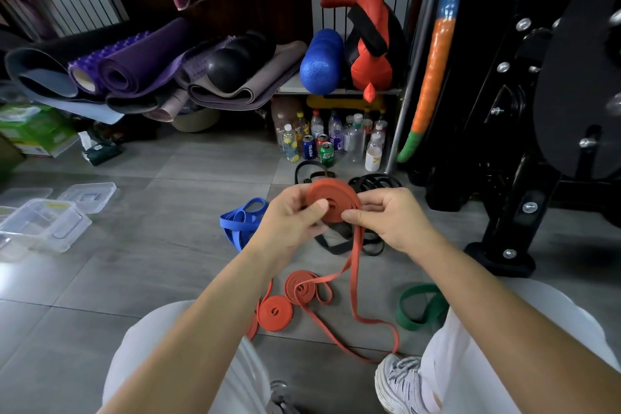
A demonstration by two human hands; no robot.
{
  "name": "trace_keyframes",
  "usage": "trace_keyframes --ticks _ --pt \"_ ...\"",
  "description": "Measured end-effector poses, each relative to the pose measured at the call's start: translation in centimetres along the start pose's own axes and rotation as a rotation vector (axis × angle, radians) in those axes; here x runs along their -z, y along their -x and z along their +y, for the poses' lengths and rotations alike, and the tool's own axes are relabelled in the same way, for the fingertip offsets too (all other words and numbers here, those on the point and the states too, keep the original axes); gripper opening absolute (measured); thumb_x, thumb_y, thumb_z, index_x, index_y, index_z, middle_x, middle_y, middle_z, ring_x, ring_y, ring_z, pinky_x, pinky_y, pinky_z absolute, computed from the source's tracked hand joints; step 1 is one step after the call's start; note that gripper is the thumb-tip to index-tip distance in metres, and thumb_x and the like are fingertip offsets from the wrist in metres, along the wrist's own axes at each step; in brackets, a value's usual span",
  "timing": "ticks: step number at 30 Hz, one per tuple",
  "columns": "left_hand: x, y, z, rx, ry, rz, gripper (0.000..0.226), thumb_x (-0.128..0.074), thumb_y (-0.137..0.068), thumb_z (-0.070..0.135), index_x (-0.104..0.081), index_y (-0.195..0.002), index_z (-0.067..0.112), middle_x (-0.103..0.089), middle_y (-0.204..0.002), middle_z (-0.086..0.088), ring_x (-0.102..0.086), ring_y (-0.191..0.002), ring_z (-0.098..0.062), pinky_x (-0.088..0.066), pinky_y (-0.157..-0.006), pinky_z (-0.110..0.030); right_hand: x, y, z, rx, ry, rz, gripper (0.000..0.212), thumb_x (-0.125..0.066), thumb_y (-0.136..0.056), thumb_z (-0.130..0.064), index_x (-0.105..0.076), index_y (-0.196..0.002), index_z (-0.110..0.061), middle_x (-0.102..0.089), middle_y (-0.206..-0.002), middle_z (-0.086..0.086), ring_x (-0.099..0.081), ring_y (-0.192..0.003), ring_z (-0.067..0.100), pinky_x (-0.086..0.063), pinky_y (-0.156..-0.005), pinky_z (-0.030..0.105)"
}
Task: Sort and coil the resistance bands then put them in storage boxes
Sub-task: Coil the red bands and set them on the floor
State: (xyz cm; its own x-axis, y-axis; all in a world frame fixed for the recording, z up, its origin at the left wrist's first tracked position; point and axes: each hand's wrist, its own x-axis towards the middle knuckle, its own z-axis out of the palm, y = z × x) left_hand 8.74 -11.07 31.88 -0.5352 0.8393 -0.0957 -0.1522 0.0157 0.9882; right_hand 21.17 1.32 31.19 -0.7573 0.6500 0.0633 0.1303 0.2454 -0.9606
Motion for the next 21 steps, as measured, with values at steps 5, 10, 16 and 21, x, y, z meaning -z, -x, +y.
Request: trace_keyframes --ticks 5,10,16,21 --pt "-0.07 0.2 -0.8 -0.308 -0.891 0.006 0.041 -0.07 -0.082 0.025 -0.059 -0.121 0.026 -0.061 -0.112 0.006 -0.056 -0.107 -0.013 -0.045 -0.094 -0.03 -0.41 0.42 0.22 -0.017 0.421 -0.067 0.02 -0.079 -0.073 -0.019 -0.076 -0.093 -0.019 -0.074 -0.082 0.004 -0.069 -0.078 0.019 -0.055 -0.077 0.039" --pt "0.52 0.04 -0.6 -0.272 -0.838 -0.04 0.025 -0.06 -0.09 0.017 -0.064 -0.115 0.018 -0.068 -0.107 0.002 -0.064 -0.1 -0.017 -0.049 -0.091 -0.036 0.06 0.54 -0.29 -0.008 0.491 -0.054 0.019 -0.078 -0.075 -0.019 -0.076 -0.093 -0.02 -0.073 -0.077 0.0 -0.065 -0.068 0.013 -0.056 -0.073 0.038" --pt "0.53 -0.12 -0.41 -0.228 -0.778 -0.02 0.013 -0.064 -0.087 0.012 -0.068 -0.096 0.02 -0.072 -0.091 0.001 -0.067 -0.088 -0.021 -0.052 -0.084 -0.047 0.07 0.76 -0.16 -0.001 0.474 -0.053 0.019 -0.079 -0.074 -0.02 -0.076 -0.092 -0.023 -0.064 -0.063 -0.014 -0.059 -0.056 -0.002 -0.056 -0.067 0.028" --pt "0.2 0.25 -0.89 -0.289 -1.038 -0.041 0.023 -0.065 -0.085 0.025 -0.06 -0.107 0.028 -0.064 -0.094 0.011 -0.061 -0.088 -0.013 -0.049 -0.079 -0.031 -0.06 0.73 0.17 0.036 0.588 -0.061 0.016 -0.078 -0.074 -0.027 -0.075 -0.089 -0.024 -0.064 -0.063 -0.01 -0.057 -0.057 0.0 -0.051 -0.065 0.024"
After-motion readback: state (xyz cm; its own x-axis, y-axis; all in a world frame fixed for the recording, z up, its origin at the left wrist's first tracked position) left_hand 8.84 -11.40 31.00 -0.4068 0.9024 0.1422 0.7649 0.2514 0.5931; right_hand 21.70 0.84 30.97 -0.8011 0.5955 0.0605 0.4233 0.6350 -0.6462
